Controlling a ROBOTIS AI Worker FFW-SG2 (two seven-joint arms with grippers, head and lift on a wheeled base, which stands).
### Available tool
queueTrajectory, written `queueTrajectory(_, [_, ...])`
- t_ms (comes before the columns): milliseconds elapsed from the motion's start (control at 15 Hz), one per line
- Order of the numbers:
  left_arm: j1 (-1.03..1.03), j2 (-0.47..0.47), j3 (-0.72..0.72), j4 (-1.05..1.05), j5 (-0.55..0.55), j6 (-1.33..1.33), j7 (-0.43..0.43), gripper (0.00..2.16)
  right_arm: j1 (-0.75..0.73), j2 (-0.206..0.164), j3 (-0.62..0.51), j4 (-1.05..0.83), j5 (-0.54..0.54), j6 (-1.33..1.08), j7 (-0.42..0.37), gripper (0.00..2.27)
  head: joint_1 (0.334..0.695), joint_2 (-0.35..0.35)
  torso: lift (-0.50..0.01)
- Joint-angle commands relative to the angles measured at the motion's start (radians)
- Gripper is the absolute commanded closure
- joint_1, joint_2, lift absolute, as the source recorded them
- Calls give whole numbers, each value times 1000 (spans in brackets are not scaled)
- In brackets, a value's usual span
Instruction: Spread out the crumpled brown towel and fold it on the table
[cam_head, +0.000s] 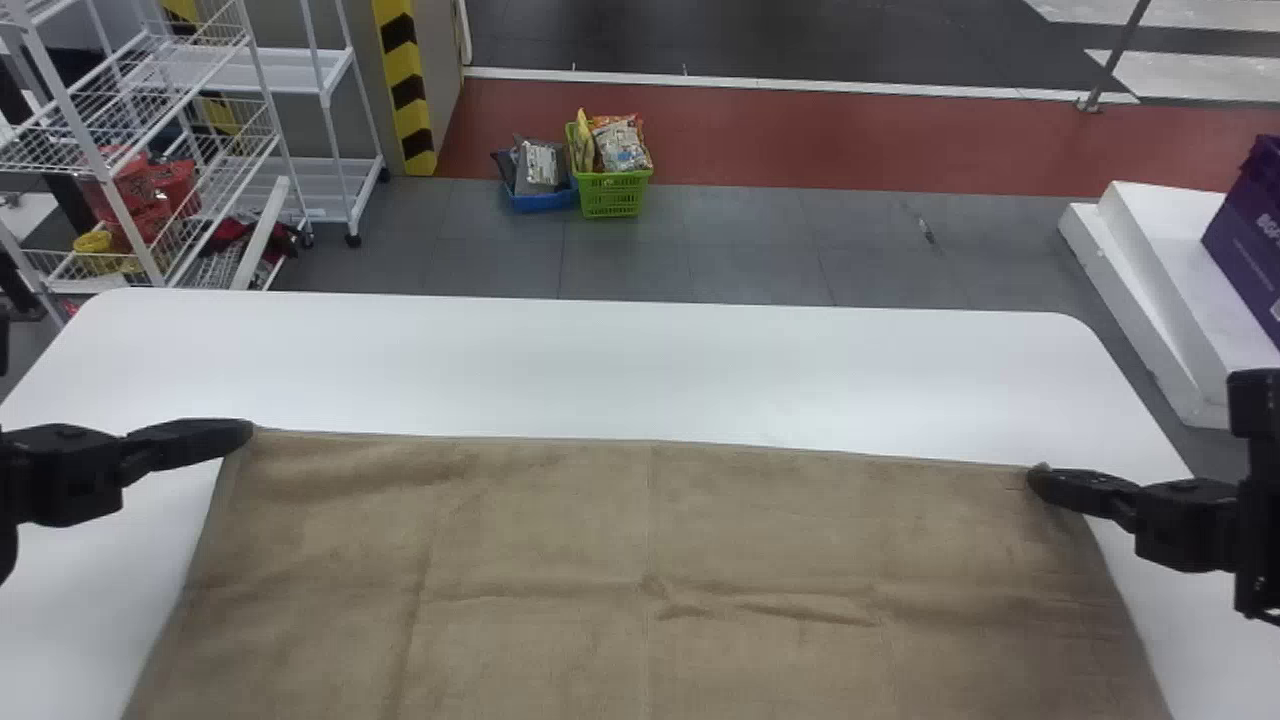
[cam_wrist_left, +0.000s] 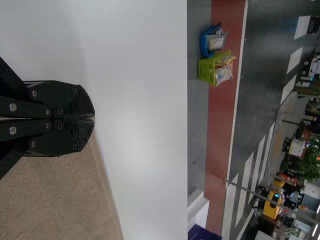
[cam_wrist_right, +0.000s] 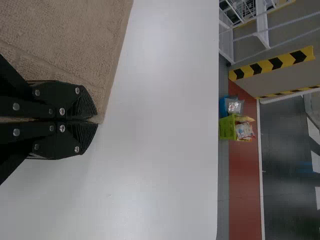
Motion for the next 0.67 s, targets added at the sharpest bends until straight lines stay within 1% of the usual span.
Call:
queueTrajectory(0, [10, -2, 11, -27, 8, 6, -2, 1781, 10, 0, -8, -22, -4, -3, 11, 1332, 695, -53, -127])
queueTrajectory(133, [16, -5, 23, -51, 9, 28, -4, 1781, 10, 0, -19, -27, -12, -55, 23, 1332, 695, -52, -127])
queueTrajectory(267, [18, -5, 32, -68, 12, 31, -4, 1781, -5, -1, -41, -27, -18, -61, 64, 1332, 695, -49, -127])
queueTrajectory(467, [18, -6, 48, -76, 18, 28, -7, 1781, -30, -7, -45, -27, -21, -95, 104, 1332, 695, -44, -127])
queueTrajectory(600, [21, -8, 49, -91, 26, 43, -9, 1777, -35, -7, -41, -27, -20, -89, 115, 1332, 695, -39, -127])
